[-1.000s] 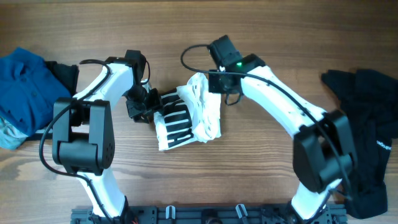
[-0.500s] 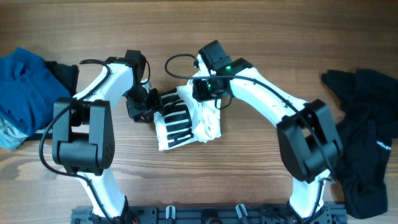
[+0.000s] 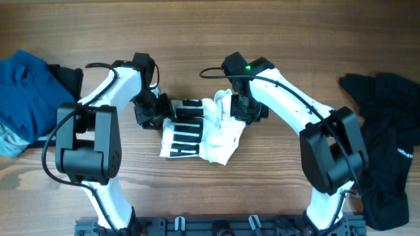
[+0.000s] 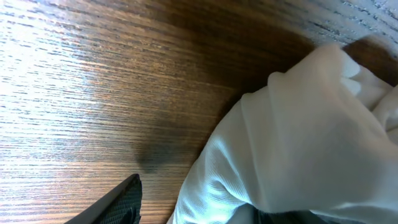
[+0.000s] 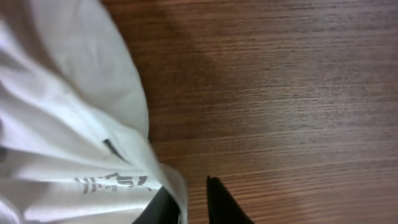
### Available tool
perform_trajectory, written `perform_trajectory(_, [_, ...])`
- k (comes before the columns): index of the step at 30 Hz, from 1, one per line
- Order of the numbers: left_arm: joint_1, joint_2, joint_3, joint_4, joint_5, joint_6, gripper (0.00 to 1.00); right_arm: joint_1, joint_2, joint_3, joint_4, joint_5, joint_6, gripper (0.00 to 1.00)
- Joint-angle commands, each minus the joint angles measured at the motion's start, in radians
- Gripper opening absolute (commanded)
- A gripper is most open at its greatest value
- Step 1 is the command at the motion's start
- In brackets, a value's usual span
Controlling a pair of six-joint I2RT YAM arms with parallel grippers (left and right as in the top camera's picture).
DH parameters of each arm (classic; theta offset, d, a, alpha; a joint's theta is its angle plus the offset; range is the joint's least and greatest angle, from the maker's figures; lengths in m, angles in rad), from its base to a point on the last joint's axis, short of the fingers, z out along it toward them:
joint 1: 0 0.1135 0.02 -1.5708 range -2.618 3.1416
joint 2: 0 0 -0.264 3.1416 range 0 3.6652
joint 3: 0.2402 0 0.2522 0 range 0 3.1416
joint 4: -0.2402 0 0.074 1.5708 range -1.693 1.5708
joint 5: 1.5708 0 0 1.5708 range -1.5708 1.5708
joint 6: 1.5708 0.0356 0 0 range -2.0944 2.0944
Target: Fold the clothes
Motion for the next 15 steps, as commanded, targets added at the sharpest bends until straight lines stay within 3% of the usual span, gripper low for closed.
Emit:
perform_trajectory(1, [-0.002,0.024,-0.030,0.003,-0.060,0.009,0.56,0.003,-0.074,0.001,-0.012,-0.090,-0.095,0.14])
perform_trajectory(5, [0.024,-0.019,0.008,-0.010,-0.059,0.012,0.56,0.003,-0.184,0.001,0.009,-0.228,-0.291,0.27])
perform_trajectory(8, [0.040,-0.102,0.055,-0.019,-0.055,0.012,0.59,0.003,-0.211,0.001,0.005,-0.228,-0.293,0.26])
perform_trajectory(12, [0.040,-0.184,0.061,-0.019,-0.037,0.012,0.70,0.008,-0.210,0.001,0.023,-0.308,-0.366,0.27])
perform_trajectory(15, [0.040,-0.200,0.061,-0.024,-0.023,0.012,0.82,0.012,-0.210,0.001,0.026,-0.255,-0.317,0.26])
